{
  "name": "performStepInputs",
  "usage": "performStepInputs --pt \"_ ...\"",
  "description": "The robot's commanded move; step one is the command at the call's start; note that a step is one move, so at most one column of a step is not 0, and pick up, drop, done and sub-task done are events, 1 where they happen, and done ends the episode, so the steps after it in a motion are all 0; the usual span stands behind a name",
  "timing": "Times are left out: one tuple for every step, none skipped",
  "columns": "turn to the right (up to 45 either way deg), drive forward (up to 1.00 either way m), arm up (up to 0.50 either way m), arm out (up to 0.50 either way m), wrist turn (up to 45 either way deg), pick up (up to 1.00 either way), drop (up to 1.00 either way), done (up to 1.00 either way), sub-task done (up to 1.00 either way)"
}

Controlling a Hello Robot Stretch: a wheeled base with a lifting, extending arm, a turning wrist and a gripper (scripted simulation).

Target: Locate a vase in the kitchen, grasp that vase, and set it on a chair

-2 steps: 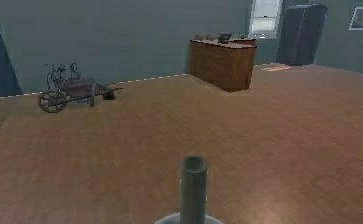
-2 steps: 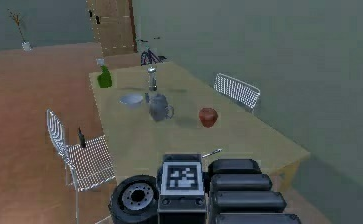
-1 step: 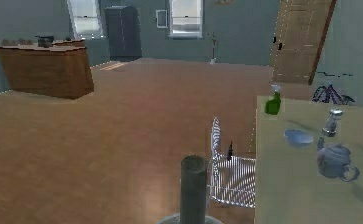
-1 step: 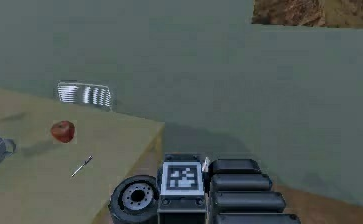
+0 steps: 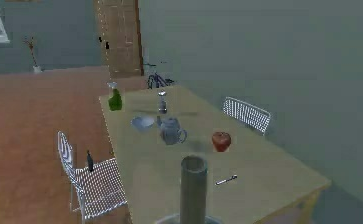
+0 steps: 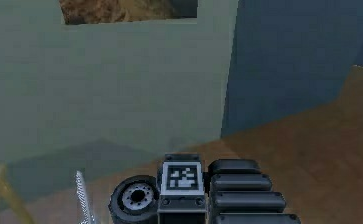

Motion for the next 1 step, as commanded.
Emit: performStepInputs --pt "45.0 0.00 0.00 0.00 0.0 0.00 0.00 0.00 0.00"
